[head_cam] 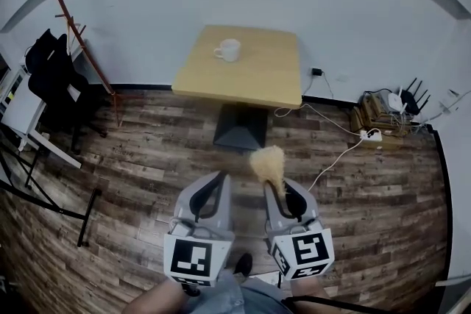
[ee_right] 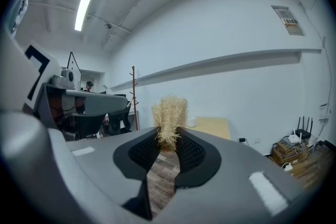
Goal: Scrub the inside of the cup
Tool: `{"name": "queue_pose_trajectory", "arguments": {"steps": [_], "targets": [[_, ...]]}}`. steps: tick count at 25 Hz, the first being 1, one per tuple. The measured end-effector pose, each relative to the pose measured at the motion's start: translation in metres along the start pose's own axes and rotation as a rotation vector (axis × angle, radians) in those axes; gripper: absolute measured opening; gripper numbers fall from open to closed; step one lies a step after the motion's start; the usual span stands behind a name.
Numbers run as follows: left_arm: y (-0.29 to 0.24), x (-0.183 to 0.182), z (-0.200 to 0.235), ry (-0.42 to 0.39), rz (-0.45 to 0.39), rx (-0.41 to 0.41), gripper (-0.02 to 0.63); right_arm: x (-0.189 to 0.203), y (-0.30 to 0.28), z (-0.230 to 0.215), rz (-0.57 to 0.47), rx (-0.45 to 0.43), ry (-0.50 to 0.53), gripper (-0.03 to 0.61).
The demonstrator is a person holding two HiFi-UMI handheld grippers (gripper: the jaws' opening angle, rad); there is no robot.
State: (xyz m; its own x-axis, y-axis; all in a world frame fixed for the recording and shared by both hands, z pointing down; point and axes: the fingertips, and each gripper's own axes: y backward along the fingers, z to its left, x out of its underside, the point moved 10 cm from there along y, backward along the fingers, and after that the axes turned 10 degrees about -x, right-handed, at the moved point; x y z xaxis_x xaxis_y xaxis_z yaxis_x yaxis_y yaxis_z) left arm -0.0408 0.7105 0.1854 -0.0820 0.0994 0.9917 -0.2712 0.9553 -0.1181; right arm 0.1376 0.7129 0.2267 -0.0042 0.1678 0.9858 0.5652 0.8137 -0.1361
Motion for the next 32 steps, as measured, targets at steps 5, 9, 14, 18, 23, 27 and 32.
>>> {"name": "queue_pose_trajectory", "arguments": {"steps": [5,9,14,18,23,27,32], "targets": [[-0.024,0.010,0.008,0.014,0.025,-0.001,0.020,0.005,-0.024,-0.012,0.022,-0.018,0.002,0.084],[-0.056,0.015,0.023,0.029,0.036,0.004,0.020,0.005,-0.054,-0.028,0.039,-0.017,-0.006,0.084],[-0.099,0.013,0.052,0.044,0.041,0.013,0.020,-0.001,-0.101,-0.042,0.056,-0.015,-0.007,0.084],[-0.131,0.008,0.076,0.050,0.039,0.026,0.020,-0.011,-0.137,-0.052,0.060,-0.004,-0.006,0.084],[-0.167,-0.002,0.102,0.061,0.013,0.045,0.020,-0.028,-0.180,-0.064,0.048,0.007,0.008,0.084],[-0.192,-0.009,0.122,0.063,-0.014,0.060,0.020,-0.038,-0.211,-0.070,0.037,0.015,0.014,0.084],[-0.223,-0.013,0.141,0.064,-0.033,0.089,0.020,-0.049,-0.244,-0.077,0.025,0.033,0.039,0.084]]}}
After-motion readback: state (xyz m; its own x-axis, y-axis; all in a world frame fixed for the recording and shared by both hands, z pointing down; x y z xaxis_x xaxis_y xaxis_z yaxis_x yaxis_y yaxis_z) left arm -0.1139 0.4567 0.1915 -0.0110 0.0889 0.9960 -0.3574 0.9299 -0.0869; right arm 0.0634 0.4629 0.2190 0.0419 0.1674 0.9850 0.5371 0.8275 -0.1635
